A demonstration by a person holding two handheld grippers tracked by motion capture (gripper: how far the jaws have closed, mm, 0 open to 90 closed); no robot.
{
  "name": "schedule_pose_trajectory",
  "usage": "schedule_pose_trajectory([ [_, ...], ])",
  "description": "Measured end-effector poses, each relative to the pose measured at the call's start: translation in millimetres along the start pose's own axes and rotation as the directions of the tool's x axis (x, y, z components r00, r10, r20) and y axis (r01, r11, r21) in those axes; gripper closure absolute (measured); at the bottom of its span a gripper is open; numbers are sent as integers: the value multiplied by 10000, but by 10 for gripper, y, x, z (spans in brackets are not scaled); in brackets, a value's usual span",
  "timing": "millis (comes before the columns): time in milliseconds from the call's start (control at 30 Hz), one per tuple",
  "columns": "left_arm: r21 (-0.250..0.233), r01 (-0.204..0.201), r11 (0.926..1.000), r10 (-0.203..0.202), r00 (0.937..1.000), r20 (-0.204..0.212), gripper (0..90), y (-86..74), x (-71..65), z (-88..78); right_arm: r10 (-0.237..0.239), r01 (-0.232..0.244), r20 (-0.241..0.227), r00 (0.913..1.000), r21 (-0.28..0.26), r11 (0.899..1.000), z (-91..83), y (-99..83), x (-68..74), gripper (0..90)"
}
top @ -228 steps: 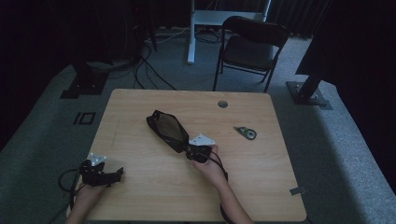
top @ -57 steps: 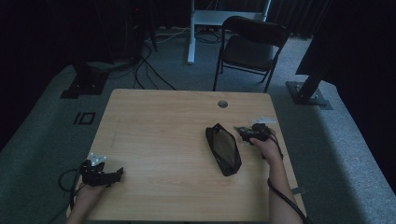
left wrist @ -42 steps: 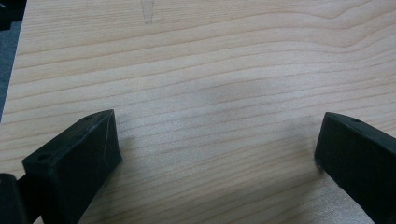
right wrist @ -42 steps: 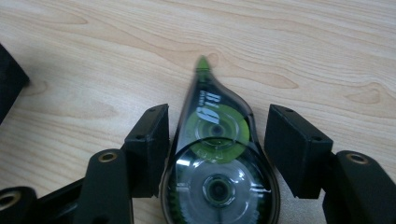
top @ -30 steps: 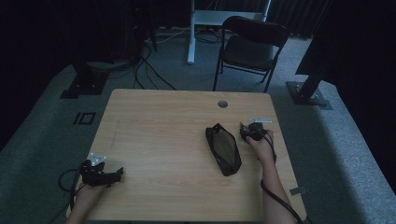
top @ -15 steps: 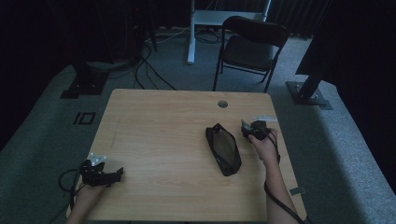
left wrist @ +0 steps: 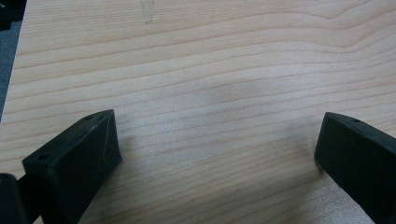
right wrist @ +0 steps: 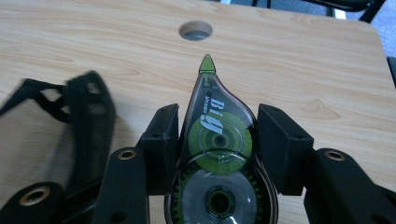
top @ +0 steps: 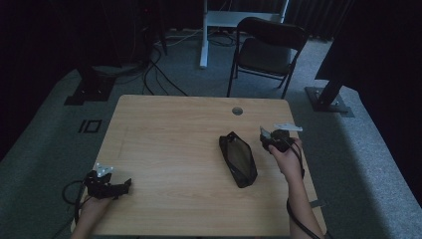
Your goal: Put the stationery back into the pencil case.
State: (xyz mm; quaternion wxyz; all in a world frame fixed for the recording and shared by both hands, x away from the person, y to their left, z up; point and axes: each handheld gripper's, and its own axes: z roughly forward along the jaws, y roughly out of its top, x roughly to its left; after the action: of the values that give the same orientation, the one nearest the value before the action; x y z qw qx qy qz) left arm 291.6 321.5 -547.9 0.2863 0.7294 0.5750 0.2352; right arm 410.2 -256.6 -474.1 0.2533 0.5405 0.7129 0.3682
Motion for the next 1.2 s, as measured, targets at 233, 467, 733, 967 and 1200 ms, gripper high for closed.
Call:
schedule_pose_trajectory([
  [233,0,-1,10000,1,10000,-1,3,0,0,0,-171,169,-186,9997,-103,9998,-123,56,135,501],
  [467,-3,2,10000,-2,10000,-1,2,0,0,0,-479,464,-483,9977,-308,9984,-289,155,386,502],
  [733,-2,1,10000,-1,10000,0,3,0,0,0,-470,439,-745,9961,-432,9981,-333,187,535,502],
  [967,-2,1,10000,-1,10000,-1,3,0,0,0,-553,526,-909,9943,-316,9981,-310,181,665,502],
  [1200,-2,1,10000,-1,10000,0,3,0,0,0,-689,675,-972,9929,-180,9976,-276,167,792,503],
])
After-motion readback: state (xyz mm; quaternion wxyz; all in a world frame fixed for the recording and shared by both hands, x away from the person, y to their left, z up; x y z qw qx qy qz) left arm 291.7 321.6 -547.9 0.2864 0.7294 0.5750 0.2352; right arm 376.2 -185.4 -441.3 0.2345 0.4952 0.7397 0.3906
